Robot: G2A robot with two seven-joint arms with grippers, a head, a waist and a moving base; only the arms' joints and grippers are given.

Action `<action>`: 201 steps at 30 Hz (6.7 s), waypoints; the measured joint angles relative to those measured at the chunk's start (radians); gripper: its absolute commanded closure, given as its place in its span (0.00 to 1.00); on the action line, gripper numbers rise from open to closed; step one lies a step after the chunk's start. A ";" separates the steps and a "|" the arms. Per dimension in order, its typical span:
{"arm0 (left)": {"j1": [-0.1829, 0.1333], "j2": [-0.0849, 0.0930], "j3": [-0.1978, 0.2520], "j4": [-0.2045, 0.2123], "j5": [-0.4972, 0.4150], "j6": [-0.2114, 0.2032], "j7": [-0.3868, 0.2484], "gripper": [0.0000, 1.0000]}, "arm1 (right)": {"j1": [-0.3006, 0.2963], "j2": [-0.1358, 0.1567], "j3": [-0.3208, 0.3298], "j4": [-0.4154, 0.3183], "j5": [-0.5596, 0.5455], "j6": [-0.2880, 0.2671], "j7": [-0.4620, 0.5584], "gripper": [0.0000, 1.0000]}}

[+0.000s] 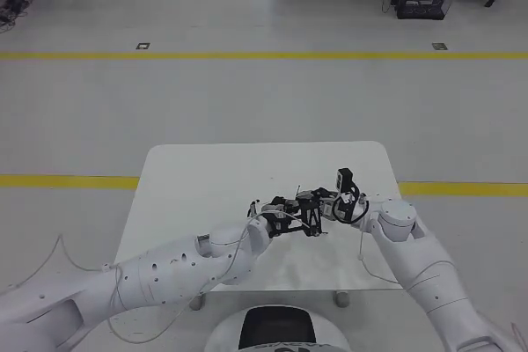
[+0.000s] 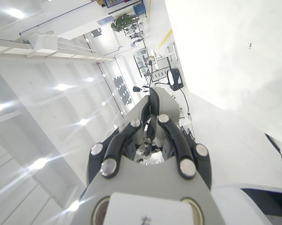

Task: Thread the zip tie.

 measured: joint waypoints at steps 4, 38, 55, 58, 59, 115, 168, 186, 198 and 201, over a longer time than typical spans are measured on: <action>-0.002 0.000 0.004 0.000 0.000 0.005 -0.001 0.87 | 0.000 0.001 -0.001 0.000 0.002 -0.002 0.006 1.00; 0.078 0.020 -0.088 -0.010 -0.149 0.039 0.038 1.00 | -0.015 0.013 -0.005 -0.028 -0.057 -0.027 -0.056 0.00; 0.142 0.027 -0.193 0.024 -0.349 0.041 0.126 1.00 | -0.044 0.015 0.016 -0.043 -0.036 -0.046 -0.107 0.00; 0.168 0.029 -0.238 0.048 -0.493 0.027 0.135 1.00 | -0.057 0.023 0.039 -0.045 -0.058 -0.089 -0.080 0.00; 0.178 0.030 -0.255 0.059 -0.552 0.018 0.138 1.00 | -0.061 0.026 0.048 -0.044 -0.065 -0.106 -0.063 0.00; 0.353 -0.025 -0.516 0.440 -2.045 -0.246 0.041 1.00 | 0.079 0.067 -0.029 0.326 0.168 -0.544 0.547 0.00; 0.383 -0.070 -0.522 0.525 -2.378 -0.127 -0.177 1.00 | 0.072 0.121 -0.101 0.264 0.232 -0.561 0.547 0.79; 0.383 -0.070 -0.522 0.525 -2.378 -0.127 -0.177 1.00 | 0.104 0.127 -0.165 0.301 0.266 -0.561 0.547 0.89; 0.383 -0.070 -0.522 0.525 -2.378 -0.127 -0.177 1.00 | 0.116 0.127 -0.182 0.317 0.267 -0.561 0.547 0.90; 0.383 -0.070 -0.522 0.525 -2.378 -0.127 -0.177 1.00 | 0.118 0.126 -0.184 0.319 0.267 -0.561 0.547 0.92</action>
